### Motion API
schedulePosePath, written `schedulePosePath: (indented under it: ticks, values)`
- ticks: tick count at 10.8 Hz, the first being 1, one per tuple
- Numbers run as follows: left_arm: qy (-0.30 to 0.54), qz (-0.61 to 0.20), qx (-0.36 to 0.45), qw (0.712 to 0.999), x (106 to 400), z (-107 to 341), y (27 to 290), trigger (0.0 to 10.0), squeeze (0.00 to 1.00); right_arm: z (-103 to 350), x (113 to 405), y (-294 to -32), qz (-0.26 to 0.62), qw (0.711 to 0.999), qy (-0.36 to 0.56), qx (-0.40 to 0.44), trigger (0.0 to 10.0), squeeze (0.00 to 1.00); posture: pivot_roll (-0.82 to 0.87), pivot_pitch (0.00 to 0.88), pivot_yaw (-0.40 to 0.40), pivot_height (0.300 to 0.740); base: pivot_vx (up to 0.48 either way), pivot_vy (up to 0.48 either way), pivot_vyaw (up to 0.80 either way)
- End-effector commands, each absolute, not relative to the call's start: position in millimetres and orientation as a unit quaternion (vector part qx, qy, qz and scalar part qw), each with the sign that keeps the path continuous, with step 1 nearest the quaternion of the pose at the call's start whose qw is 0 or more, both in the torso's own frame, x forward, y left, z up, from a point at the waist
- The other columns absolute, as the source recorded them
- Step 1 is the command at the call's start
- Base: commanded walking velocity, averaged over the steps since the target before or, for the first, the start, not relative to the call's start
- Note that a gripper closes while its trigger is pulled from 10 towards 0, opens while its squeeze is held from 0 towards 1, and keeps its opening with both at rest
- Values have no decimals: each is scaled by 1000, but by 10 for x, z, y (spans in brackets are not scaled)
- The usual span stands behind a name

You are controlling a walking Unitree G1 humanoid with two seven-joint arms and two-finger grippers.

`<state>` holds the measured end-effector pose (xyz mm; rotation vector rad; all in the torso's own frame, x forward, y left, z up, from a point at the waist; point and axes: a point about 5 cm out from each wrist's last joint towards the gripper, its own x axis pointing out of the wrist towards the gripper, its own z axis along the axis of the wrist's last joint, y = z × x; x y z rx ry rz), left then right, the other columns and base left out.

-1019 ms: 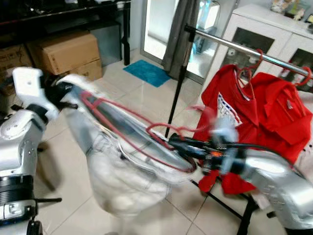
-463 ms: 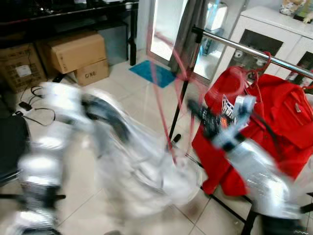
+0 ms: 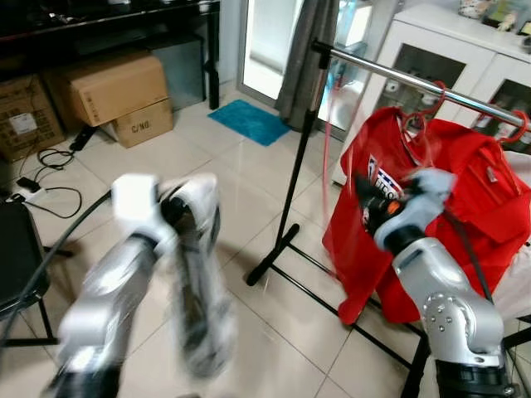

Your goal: Hang hanger

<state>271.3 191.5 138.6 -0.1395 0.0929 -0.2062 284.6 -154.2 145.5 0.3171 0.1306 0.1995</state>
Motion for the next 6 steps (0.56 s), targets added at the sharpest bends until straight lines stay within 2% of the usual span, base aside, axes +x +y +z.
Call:
schedulePosePath:
  ticks: [1, 3, 4, 6]
  values:
    - [9, -105, -69, 992, 2678, 1562, 1846, 10000, 0, 1390, 2793, -1587, 70, 984, 81, 145, 10000, 0, -57, 0, -117, 740, 0, 0, -781]
    - [5, -96, -51, 994, 2613, 1554, 1785, 10000, 0, 1468, 2736, -1610, 52, 977, 39, 202, 10000, 0, -53, 0, -136, 740, 0, 0, -800]
    - [-9, -94, -46, 994, 2604, 1587, 1719, 10000, 94, 1455, 2725, -1641, 30, 981, 39, 187, 10000, 0, -60, 0, -123, 740, 0, 0, -800]
    - [8, -113, -24, 993, 2607, 1582, 1586, 10000, 55, 1463, 2658, -1686, -16, 988, 44, 147, 10000, 0, -87, 0, -94, 740, 0, 0, -800]
